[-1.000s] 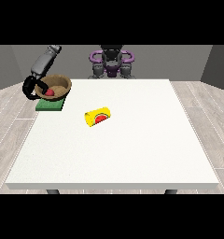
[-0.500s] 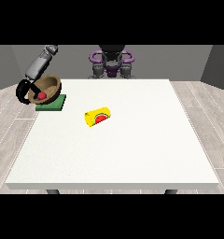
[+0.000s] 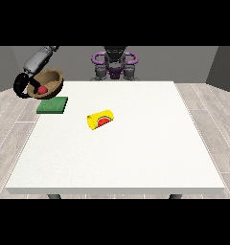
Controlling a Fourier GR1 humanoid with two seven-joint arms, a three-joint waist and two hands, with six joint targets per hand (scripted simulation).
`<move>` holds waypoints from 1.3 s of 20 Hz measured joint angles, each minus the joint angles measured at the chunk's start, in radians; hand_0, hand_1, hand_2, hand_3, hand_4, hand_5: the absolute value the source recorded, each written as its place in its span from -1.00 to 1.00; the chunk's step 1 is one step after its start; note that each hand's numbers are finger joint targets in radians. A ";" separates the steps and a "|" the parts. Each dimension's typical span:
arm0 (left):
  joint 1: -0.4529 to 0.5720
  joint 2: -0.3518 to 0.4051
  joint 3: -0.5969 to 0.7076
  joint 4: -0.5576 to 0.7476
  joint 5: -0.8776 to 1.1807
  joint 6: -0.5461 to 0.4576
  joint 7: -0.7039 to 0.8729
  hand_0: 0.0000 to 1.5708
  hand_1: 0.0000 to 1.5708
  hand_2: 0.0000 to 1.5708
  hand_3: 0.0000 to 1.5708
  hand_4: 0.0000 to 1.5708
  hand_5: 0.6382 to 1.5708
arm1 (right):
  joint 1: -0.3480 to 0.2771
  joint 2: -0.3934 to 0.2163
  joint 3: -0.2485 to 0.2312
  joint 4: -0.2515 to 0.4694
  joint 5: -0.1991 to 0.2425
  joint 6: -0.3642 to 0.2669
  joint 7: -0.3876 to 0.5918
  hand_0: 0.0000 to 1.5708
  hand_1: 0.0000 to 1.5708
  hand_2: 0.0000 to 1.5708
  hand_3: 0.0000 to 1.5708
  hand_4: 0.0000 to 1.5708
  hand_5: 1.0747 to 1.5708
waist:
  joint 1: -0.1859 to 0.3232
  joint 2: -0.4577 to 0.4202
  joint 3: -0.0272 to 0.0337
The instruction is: Pick the cup and pour the ball into the bowl, then pick the bowl and place it on the pad
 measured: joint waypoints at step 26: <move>0.045 0.050 0.040 -0.088 0.079 -0.004 0.046 -1.00 -1.00 -1.00 -1.00 -1.00 0.88 | -0.047 -0.119 -0.153 0.179 -0.110 -0.009 0.035 -0.83 -0.83 -0.64 -0.52 -1.00 0.58 | 0.016 0.049 0.0009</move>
